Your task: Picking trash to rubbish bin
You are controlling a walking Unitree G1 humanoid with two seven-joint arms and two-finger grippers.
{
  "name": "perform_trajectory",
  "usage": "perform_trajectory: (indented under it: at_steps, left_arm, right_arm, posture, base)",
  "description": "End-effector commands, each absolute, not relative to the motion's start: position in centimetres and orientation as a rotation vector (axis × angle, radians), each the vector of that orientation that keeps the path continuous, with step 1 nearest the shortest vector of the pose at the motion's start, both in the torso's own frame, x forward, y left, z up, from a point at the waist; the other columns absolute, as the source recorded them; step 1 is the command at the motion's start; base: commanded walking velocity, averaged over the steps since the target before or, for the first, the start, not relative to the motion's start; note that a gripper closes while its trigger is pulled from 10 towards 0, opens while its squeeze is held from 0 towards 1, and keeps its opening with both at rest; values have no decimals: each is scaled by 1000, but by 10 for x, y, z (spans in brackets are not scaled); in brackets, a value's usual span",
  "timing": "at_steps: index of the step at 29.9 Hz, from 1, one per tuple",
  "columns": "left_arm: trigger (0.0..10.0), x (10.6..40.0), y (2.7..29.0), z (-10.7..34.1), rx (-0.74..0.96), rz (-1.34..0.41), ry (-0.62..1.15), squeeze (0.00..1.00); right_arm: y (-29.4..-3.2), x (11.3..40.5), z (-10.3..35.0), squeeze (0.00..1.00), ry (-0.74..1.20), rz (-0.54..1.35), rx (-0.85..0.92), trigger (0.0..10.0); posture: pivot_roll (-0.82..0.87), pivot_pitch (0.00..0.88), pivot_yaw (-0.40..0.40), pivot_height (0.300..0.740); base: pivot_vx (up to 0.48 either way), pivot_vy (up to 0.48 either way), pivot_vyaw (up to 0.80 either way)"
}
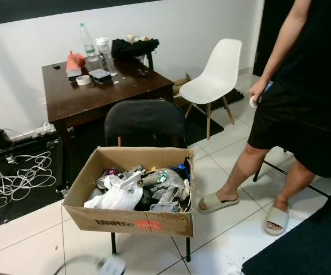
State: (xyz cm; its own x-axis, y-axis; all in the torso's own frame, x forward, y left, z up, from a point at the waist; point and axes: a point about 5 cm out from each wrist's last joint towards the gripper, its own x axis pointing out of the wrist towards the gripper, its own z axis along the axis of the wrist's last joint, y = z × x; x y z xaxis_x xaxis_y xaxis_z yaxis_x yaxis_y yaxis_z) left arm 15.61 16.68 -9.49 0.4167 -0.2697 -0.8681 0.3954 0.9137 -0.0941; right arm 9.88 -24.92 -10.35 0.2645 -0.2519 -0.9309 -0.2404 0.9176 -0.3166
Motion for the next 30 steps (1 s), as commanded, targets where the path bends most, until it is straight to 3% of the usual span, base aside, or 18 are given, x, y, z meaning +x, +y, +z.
perform_trajectory:
  at_steps: [1,5,30]
  left_arm:
    - [10000,146,178,-99,142,-376,1114,0]
    - [10000,120,184,-107,127,-335,1208,0]
    - [10000,118,180,-109,240,-392,1228,0]
  right_arm:
    - [-242,100,-105,0,1308,12,-408,10000]
    - [-241,98,-106,0,1310,6,-387,10000]
    - [-243,97,-106,0,1325,-11,-353,10000]
  posture:
    - [-230,71,115,740]
    - [-223,71,114,740]
    - [-241,62,119,740]
  base:
    - [0,0,800]
    - [0,0,800]
    - [0,0,788]
